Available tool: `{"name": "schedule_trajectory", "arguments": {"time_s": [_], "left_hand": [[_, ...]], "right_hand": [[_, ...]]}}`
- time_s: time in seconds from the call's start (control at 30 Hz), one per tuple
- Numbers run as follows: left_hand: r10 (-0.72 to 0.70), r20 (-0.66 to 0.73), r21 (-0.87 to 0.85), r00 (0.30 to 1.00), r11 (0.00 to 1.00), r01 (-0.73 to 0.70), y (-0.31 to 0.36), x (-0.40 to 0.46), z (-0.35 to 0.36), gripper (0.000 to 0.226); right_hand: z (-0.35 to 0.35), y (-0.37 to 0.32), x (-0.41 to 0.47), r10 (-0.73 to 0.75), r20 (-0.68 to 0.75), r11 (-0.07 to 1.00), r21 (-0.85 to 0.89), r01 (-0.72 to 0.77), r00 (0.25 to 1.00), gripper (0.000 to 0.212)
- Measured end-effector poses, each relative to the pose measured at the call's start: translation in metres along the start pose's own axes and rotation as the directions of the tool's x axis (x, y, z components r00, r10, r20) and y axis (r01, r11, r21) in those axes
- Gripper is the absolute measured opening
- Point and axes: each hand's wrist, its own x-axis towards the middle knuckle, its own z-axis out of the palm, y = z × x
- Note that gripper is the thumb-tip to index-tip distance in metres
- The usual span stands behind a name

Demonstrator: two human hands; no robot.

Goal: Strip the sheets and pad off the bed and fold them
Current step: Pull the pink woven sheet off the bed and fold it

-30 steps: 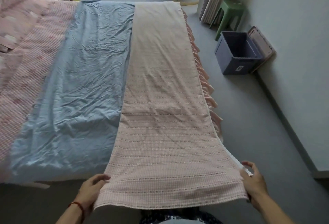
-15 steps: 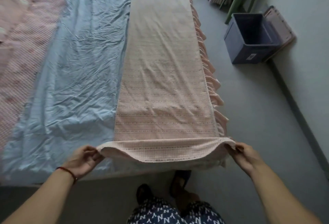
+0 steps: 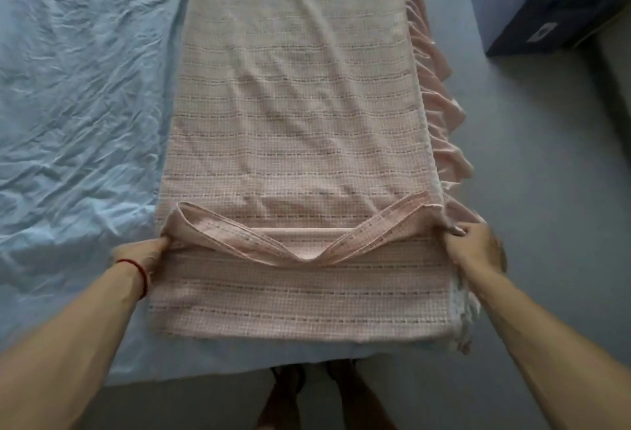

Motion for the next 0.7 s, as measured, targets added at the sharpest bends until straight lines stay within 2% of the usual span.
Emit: {"name": "schedule_trajectory", "arguments": {"time_s": [0.03, 0.1, 0.13, 0.2, 0.27, 0.33, 0.4, 0.53, 0.63, 0.7], "left_hand": [[0.065, -0.051, 0.093, 0.997, 0.994, -0.06, -0.005, 0.007, -0.005, 0.089], [0.261, -0.129, 0.216, 0.957, 0.949, -0.23, 0.029, -0.056, 0.0, 0.05], [0.343, -0.144, 0.236, 0.928, 0.923, -0.304, 0.051, -0.096, 0.006, 0.042], [0.44, -0.201, 0.233, 0.875, 0.889, -0.394, 0.061, -0.114, 0.008, 0.038], [0.471, -0.19, 0.252, 0.862, 0.872, -0.421, 0.059, -0.108, 0.008, 0.031], [0.406, -0.126, 0.241, 0.905, 0.897, -0.369, 0.059, -0.096, 0.013, 0.016], [0.405, -0.035, 0.267, 0.914, 0.885, -0.382, 0.068, -0.097, 0.021, 0.008], [0.472, -0.045, 0.211, 0.881, 0.866, -0.453, 0.077, -0.092, 0.032, 0.025], [0.491, -0.138, 0.126, 0.86, 0.87, -0.476, 0.077, -0.084, 0.029, 0.052], [0.481, -0.2, 0.12, 0.854, 0.877, -0.466, 0.079, -0.079, 0.029, 0.057]], "right_hand": [[0.002, 0.003, 0.004, -0.071, -0.026, 0.996, -0.049, 0.07, 0.997, 0.034], [0.001, 0.008, 0.008, -0.242, -0.078, 0.97, -0.022, 0.241, 0.967, 0.037], [0.001, 0.01, 0.01, -0.309, -0.111, 0.951, 0.0, 0.31, 0.945, 0.035], [0.001, 0.012, 0.01, -0.372, -0.151, 0.923, 0.046, 0.383, 0.916, 0.033], [0.006, 0.009, 0.015, -0.366, -0.15, 0.916, 0.114, 0.384, 0.918, 0.038], [0.013, 0.004, 0.022, -0.366, -0.083, 0.922, 0.105, 0.373, 0.927, 0.046], [0.015, -0.004, 0.029, -0.355, -0.029, 0.93, 0.087, 0.356, 0.934, 0.041], [0.008, -0.018, 0.035, -0.397, 0.026, 0.912, 0.129, 0.391, 0.918, 0.025], [0.007, -0.02, 0.037, -0.447, -0.057, 0.872, 0.193, 0.449, 0.893, 0.022], [0.013, -0.02, 0.038, -0.408, -0.109, 0.873, 0.246, 0.422, 0.907, 0.027]]}}
